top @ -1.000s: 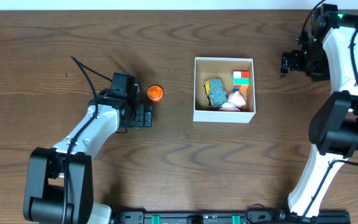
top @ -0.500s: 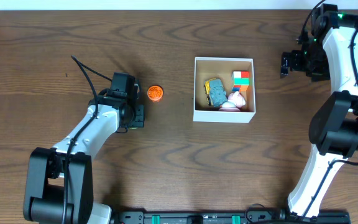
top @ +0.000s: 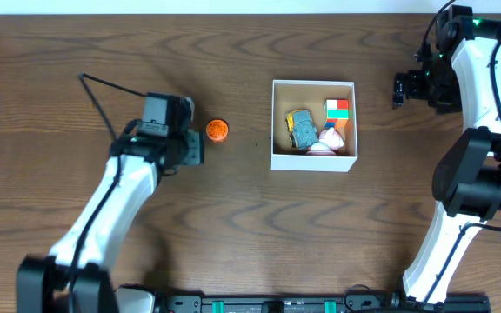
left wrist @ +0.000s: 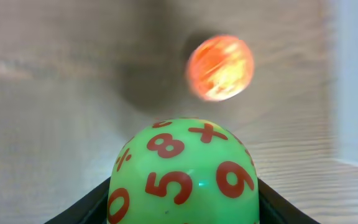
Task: Pack container
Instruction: 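Carry the green ball into the box and release it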
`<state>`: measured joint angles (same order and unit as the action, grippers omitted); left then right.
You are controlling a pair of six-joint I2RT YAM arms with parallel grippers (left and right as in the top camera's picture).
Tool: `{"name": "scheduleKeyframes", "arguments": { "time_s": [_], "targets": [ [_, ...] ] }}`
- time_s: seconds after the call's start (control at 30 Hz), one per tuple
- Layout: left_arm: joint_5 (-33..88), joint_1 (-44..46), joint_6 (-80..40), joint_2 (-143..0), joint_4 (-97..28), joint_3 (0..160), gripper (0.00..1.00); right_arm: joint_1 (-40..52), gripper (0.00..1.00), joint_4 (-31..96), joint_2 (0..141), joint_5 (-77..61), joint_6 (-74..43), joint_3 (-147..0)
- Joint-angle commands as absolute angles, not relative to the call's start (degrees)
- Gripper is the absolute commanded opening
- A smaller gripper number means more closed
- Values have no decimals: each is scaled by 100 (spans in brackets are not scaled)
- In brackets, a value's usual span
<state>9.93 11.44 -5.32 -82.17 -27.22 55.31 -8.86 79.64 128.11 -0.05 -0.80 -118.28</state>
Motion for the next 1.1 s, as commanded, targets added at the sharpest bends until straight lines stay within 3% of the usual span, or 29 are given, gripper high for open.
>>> {"name": "scheduleKeyframes", "arguments": {
  "time_s": [0.0, 0.2, 0.47, 0.7, 0.8, 0.9, 1.0, 1.07],
  "targets": [
    [1505, 1396, -484, -7819, -2613, 5655, 57, -860, 99, 7964, 12829, -5, -14, -11810],
    [1568, 2209, -513, -7564, -1509, 5655, 62, -860, 99, 7966, 12829, -5, -14, -11810],
    [1559, 3350, -633, -7891, 119, 5655, 62, -860, 99, 7964, 12829, -5, -12, -11810],
    [1275, 3804, -633, -8611, 703, 5655, 68, -860, 99, 7964, 12829, -8, -14, -11810],
    [1280, 3850, -633, -8919, 945, 5655, 79, -860, 99, 7964, 12829, -5, -12, -11810],
    [1247, 3848, -633, -9050, 1046, 5655, 81, -860, 99, 7964, 12829, -5, -14, -11810],
    [965, 3844, -631, -9056, 1068, 5655, 98, -860, 99, 7964, 12829, -8, -14, -11810],
    [823, 3844, -631, -9054, 1109, 5655, 98, -860, 99, 7964, 12829, -8, -14, -11810]
  ]
}}
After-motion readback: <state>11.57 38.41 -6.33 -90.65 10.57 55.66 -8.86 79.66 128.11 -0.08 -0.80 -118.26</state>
